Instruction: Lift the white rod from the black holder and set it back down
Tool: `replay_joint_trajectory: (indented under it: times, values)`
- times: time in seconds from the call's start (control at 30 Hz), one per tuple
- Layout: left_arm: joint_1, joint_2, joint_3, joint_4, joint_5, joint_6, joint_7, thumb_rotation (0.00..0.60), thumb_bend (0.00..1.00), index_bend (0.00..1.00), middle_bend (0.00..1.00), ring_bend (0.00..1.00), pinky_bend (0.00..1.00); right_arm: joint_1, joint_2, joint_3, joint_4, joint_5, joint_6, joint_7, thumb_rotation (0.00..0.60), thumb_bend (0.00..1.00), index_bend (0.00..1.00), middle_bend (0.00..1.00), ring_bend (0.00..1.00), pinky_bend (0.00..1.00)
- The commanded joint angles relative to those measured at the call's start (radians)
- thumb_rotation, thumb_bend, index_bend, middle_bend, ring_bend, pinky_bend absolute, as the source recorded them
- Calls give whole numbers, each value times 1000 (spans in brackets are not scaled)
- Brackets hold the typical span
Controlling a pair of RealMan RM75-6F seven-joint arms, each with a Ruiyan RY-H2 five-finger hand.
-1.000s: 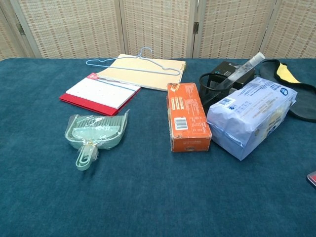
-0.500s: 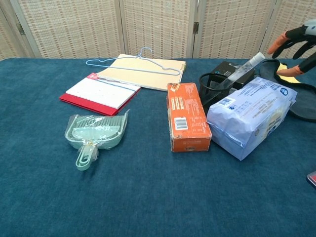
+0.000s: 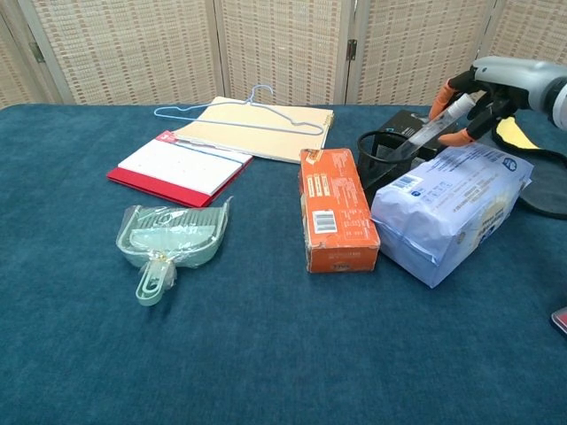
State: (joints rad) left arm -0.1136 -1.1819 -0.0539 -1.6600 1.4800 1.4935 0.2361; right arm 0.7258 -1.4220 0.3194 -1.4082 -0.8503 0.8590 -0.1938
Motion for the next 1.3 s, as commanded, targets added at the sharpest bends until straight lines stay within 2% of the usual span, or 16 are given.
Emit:
replay_joint_trajectory:
  times: [0.03,0.63,0.97,1.03,1.3]
  values:
    - [1,1,0,1,0,2,-2,600,291,87,66,10,64,6,-9,-1,10,9,0,3,600,232,417,285,106,226]
    - [3,0,-4,14,-4,4,-16,600,290,87,66,10,64,43,-57,-2,66,32,-5,16,600,244,498,317,112,224]
    - [2,-4,-5,21,-8,2,-21,600,290,87,66,10,64,51,-71,2,82,29,-4,32,600,396,556,345,131,226]
    - [2,-4,-5,23,-7,2,-21,600,289,87,66,10,64,50,-72,3,82,22,1,38,600,452,584,361,141,229]
    - [3,-1,-6,19,-8,4,-18,600,290,87,66,10,64,-47,32,37,-47,-169,76,292,600,477,614,398,174,231]
